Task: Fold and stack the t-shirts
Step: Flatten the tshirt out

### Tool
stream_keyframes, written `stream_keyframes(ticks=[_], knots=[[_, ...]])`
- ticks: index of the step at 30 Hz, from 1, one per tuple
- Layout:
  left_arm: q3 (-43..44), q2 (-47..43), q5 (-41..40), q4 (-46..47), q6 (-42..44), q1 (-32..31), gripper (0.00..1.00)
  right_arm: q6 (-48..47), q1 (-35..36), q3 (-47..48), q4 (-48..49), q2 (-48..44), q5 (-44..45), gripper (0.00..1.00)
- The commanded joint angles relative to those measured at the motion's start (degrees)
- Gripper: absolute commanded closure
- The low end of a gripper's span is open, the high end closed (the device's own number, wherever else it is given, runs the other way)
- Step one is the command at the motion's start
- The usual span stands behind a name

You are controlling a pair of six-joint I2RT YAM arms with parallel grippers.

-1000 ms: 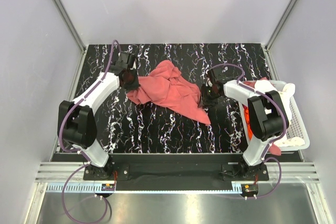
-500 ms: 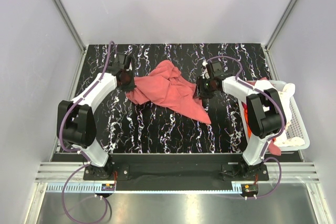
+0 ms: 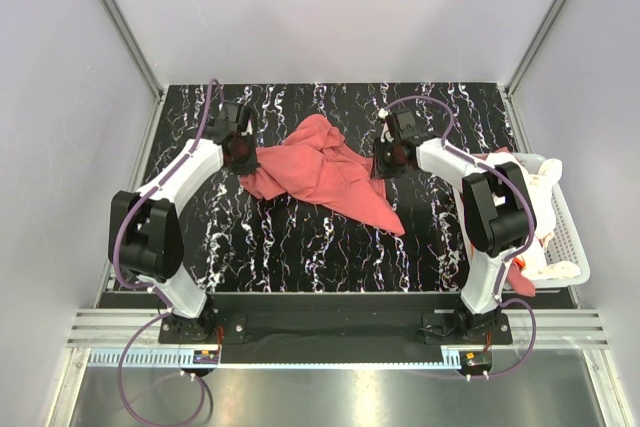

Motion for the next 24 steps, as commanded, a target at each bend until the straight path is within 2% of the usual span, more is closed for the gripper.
stream_keyframes(ticks=[1, 18, 21, 24], knots=[[0.0, -0.9, 0.9, 2.0, 1.1, 0.2, 1.00, -2.8, 0.2, 3.3, -0.5, 0.0, 2.7, 0.66], [0.3, 0.3, 1.9, 2.3, 1.3, 0.2, 1.00, -6.6, 0.1, 6.2, -1.5, 6.1, -1.0, 0.63], [0.3, 0.4, 2.1, 2.6, 1.2, 0.3, 1.00, -7.5, 0.1, 6.1, -1.4, 6.1, 0.3, 0.75], [0.7, 1.0, 3.4, 3.3, 0.7, 0.2, 1.00, -8.4, 0.1, 6.8, -1.5, 5.5, 2.4, 1.00]])
